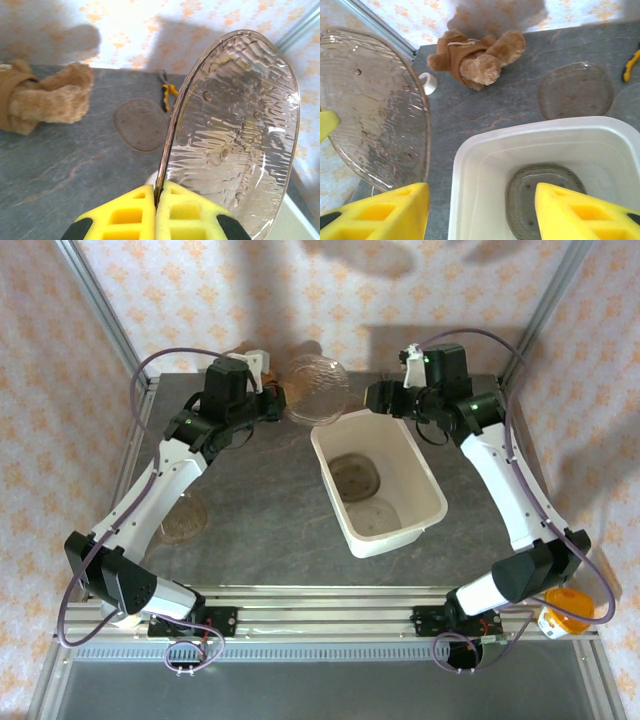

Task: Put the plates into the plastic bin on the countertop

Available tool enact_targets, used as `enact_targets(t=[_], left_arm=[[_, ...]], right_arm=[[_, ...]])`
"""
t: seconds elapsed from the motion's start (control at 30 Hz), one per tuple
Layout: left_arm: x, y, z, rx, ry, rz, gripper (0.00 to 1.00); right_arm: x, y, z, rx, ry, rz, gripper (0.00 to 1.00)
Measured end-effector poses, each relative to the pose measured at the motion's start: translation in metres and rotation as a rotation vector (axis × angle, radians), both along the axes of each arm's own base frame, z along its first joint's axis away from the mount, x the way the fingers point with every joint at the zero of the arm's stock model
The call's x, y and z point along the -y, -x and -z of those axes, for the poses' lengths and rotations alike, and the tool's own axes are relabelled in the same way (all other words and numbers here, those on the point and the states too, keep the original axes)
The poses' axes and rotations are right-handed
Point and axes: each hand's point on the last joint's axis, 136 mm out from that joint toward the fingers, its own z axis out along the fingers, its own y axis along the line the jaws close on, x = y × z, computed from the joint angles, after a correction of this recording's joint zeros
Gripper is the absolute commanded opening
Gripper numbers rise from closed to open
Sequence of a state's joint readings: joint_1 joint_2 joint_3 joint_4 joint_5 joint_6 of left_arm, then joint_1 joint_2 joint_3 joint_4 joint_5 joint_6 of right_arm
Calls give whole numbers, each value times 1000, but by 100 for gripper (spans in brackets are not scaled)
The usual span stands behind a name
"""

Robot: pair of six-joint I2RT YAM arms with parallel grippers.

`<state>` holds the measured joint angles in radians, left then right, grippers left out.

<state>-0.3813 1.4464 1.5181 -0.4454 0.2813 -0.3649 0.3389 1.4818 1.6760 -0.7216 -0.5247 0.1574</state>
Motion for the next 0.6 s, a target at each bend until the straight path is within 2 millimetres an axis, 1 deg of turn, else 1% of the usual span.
enact_targets(t=[0.1, 0.27, 0.4, 0.6], left_arm=[[14, 1, -3, 5, 15, 44, 0], [30, 0, 0, -7, 20, 85, 0], [37, -1, 1, -13, 25, 104, 0], [47, 0, -3, -8, 37, 134, 0]], right_arm=[[-4, -1, 2, -5, -10, -14, 51], [-9, -3, 2, 0, -35, -35, 47], [-11, -5, 5, -2, -42, -37, 43], [-11, -6, 9, -8, -46, -32, 30]])
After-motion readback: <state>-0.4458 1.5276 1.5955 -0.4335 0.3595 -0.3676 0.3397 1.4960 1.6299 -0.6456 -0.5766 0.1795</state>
